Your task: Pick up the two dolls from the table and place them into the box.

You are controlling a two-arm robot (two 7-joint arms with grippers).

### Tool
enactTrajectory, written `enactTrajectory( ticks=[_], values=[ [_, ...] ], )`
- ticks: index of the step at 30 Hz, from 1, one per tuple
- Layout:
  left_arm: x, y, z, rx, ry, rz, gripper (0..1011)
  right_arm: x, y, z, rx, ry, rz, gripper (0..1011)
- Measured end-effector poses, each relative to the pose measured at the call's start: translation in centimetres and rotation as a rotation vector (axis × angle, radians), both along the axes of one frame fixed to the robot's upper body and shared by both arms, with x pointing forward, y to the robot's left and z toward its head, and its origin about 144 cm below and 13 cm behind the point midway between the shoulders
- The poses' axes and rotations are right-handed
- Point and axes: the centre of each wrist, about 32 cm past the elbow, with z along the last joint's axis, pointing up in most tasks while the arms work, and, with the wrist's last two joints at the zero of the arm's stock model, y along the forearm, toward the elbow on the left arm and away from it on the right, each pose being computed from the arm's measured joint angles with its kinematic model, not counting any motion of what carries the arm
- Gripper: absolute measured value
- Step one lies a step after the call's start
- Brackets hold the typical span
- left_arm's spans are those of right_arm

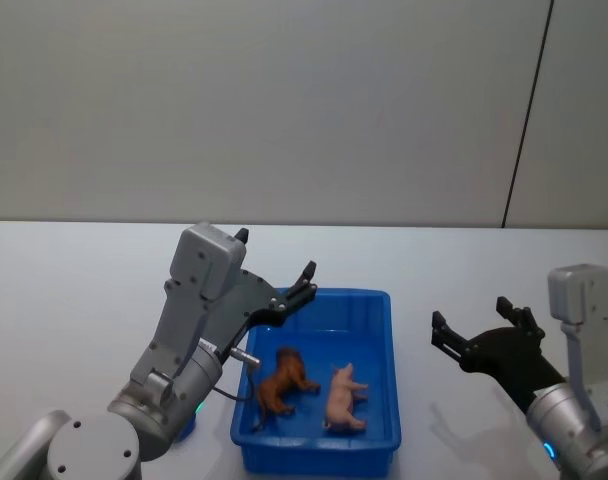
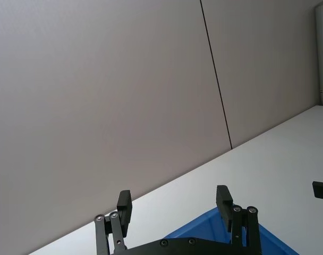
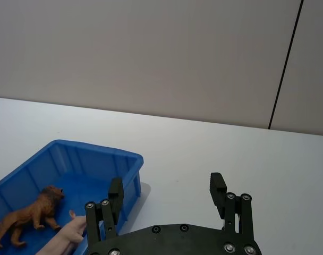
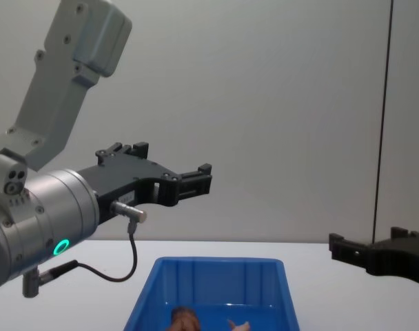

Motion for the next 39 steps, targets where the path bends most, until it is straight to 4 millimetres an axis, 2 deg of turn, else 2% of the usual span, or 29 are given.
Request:
enactTrajectory(
  ticks=[22, 39],
  values=[
    [-1.1, 0.6, -0.4, -0.055, 0.07, 0.075, 1001, -0.5, -0.6, 0.0, 0.0, 0.0, -0.03, 1001],
    [-2.6, 2.7, -1.0, -0.099, 0.249, 0.173, 1001, -0.5, -0.6, 0.0, 0.0, 0.0, -0.034, 1001]
  ],
)
